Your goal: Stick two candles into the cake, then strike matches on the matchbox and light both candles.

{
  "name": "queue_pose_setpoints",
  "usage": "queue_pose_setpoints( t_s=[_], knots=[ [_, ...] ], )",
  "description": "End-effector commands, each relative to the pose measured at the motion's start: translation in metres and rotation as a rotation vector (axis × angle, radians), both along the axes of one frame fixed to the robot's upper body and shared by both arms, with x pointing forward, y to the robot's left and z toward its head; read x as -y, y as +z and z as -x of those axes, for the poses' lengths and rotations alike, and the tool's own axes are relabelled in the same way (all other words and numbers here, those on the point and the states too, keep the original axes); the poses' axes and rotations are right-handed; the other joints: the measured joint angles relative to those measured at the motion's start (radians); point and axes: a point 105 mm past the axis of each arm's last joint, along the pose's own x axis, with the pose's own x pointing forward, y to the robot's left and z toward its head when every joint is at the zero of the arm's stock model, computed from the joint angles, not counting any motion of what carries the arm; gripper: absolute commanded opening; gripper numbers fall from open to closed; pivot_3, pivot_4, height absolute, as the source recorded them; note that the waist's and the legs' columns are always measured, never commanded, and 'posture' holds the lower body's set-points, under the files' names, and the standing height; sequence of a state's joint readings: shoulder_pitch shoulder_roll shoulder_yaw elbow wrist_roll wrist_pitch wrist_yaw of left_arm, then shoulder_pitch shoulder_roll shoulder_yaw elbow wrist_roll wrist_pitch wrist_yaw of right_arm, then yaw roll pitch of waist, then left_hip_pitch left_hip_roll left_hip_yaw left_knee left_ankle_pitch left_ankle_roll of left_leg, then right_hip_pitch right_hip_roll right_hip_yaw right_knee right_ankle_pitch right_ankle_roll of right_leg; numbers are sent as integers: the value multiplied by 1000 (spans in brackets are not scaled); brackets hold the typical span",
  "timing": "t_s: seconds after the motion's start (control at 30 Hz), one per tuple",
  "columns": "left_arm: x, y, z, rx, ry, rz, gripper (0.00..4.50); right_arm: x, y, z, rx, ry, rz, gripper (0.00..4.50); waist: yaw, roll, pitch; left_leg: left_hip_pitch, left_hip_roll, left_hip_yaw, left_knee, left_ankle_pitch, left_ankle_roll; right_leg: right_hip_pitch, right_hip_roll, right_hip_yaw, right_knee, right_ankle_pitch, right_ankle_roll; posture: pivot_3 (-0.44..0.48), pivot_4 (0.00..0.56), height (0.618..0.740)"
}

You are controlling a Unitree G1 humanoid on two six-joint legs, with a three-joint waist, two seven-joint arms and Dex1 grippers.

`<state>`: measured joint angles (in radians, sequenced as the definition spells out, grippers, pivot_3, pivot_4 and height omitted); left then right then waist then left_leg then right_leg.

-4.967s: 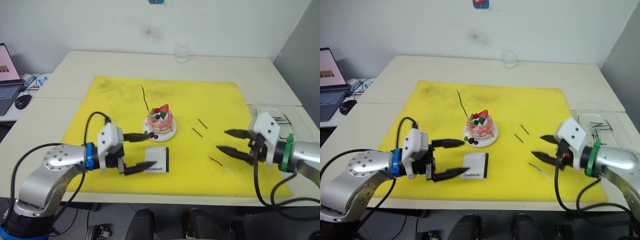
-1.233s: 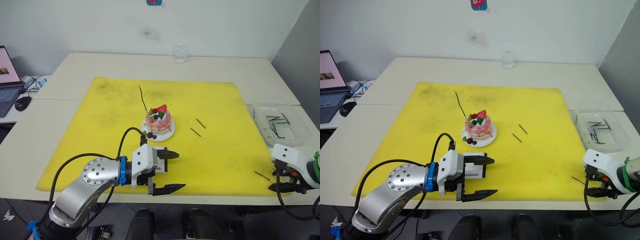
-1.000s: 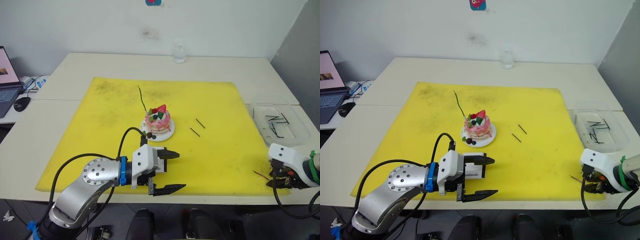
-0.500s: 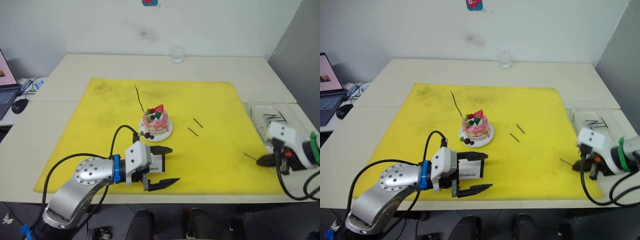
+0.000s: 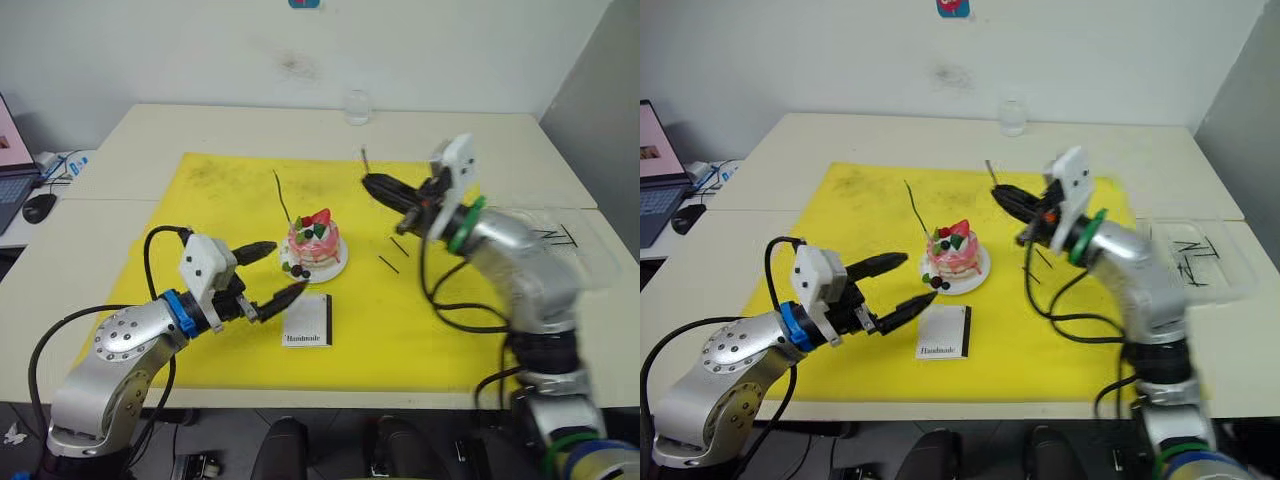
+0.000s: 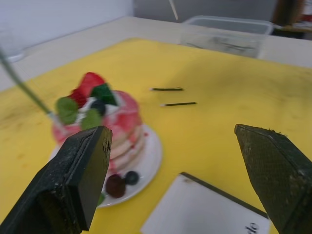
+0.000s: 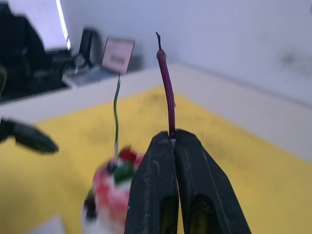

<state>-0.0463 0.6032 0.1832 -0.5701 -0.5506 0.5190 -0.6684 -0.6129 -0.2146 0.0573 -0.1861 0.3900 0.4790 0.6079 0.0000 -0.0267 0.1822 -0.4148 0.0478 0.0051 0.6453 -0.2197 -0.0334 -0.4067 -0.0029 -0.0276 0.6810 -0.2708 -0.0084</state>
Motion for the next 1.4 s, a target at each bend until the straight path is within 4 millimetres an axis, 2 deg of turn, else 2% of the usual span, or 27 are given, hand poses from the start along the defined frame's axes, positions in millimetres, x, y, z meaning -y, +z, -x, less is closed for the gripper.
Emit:
queue_pose_setpoints(
  t_s=[0.03,0.2,0.4,1.07,1.4],
  knots=[
    [-8,9,-2,42,47,17,4500,-9,4,-3,102,-37,-73,41,2,0,0,0,0,0,0,0,0,0,0,0,0,0,0,0,150,740],
    [-4,11,0,25,23,37,4500,-23,-20,-8,106,-53,-90,41,0,0,0,4,0,2,0,0,0,1,-1,7,0,3,3,0,150,740],
    [0,11,5,-28,-35,49,4500,-27,-37,-11,82,-72,-103,41,-2,0,0,8,0,6,0,0,0,2,1,13,1,5,1,0,150,740],
    [4,10,1,-41,-80,6,4500,-43,-51,-24,43,-90,-166,41,-5,0,0,12,1,9,-3,0,0,1,2,17,1,6,-1,0,150,740],
    [7,10,0,-40,-91,0,4500,-43,-64,-25,24,-111,-150,41,-5,0,0,12,1,9,-3,0,0,1,2,17,1,6,-1,0,150,740]
  ],
)
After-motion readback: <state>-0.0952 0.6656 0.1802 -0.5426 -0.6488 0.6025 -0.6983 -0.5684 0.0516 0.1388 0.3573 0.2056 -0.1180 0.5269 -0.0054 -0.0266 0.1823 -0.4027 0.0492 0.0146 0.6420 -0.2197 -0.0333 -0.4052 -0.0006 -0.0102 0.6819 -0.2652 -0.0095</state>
